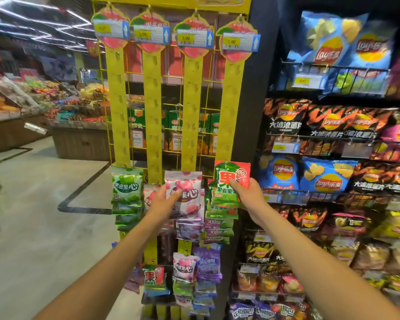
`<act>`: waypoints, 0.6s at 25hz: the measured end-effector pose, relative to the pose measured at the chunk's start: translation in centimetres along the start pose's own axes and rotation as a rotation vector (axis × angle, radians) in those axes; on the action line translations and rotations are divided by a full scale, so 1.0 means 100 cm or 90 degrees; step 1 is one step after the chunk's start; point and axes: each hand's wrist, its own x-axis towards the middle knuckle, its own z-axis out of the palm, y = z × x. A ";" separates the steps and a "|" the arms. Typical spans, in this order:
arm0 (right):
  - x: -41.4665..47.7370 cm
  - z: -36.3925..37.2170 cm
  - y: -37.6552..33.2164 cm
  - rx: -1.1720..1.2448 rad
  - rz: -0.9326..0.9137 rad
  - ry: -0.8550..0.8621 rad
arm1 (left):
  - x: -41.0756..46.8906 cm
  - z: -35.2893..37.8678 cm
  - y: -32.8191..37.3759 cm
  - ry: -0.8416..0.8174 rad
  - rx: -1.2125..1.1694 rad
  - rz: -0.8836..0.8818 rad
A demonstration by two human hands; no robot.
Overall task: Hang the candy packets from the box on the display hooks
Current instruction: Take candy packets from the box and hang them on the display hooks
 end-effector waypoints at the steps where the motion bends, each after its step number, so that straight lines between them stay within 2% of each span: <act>1: 0.006 0.003 -0.005 -0.006 0.005 0.006 | 0.005 -0.005 -0.002 -0.008 0.000 -0.001; 4: 0.019 0.013 -0.019 -0.013 0.002 0.035 | 0.013 -0.018 -0.005 -0.042 0.009 0.016; 7: 0.024 0.020 -0.027 -0.014 0.023 0.067 | 0.015 -0.021 -0.002 -0.023 0.005 -0.009; 15: 0.019 0.033 -0.001 -0.046 0.074 0.086 | 0.014 -0.032 -0.012 -0.030 0.000 -0.013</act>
